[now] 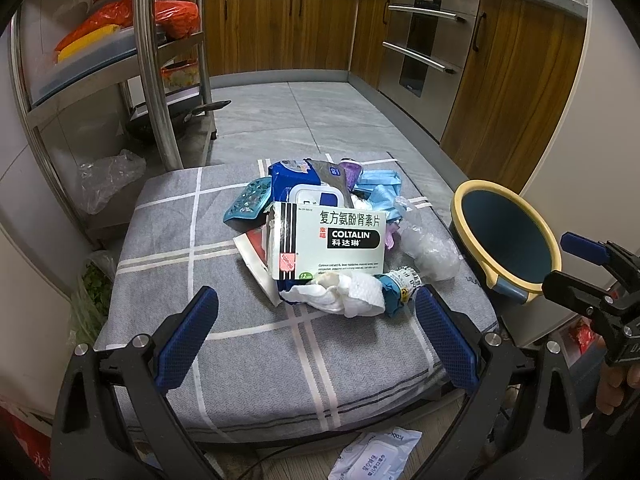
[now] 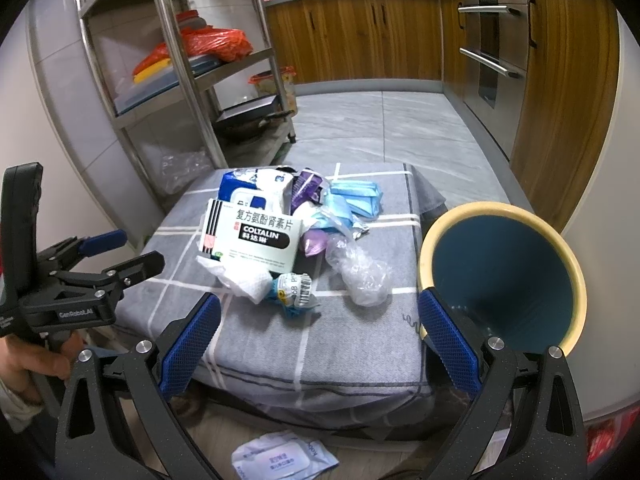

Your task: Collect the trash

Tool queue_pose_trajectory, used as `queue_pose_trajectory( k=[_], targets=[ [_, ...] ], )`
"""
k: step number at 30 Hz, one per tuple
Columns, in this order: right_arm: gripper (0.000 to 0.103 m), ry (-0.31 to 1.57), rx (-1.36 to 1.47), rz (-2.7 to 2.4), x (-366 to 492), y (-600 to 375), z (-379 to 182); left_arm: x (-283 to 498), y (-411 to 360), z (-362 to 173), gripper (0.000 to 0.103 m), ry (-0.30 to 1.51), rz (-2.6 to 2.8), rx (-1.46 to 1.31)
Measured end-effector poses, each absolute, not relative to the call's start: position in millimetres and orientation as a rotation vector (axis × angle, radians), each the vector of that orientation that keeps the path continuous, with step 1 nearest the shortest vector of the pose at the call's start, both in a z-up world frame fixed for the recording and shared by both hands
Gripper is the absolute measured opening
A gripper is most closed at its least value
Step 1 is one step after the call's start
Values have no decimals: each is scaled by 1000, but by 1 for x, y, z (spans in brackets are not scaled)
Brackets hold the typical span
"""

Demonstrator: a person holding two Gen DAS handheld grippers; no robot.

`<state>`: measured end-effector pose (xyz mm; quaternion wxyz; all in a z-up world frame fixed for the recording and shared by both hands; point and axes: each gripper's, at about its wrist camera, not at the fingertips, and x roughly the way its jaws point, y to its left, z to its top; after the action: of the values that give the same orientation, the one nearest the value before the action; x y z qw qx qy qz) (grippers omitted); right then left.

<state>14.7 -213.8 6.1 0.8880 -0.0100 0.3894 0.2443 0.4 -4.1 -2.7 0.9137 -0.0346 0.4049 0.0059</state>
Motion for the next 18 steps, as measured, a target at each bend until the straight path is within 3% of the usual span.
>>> queue_pose_trajectory(
  k=[18],
  targets=[
    [98, 822, -22, 501, 15, -215, -1, 7, 0, -11, 97, 872, 2, -94]
  ],
)
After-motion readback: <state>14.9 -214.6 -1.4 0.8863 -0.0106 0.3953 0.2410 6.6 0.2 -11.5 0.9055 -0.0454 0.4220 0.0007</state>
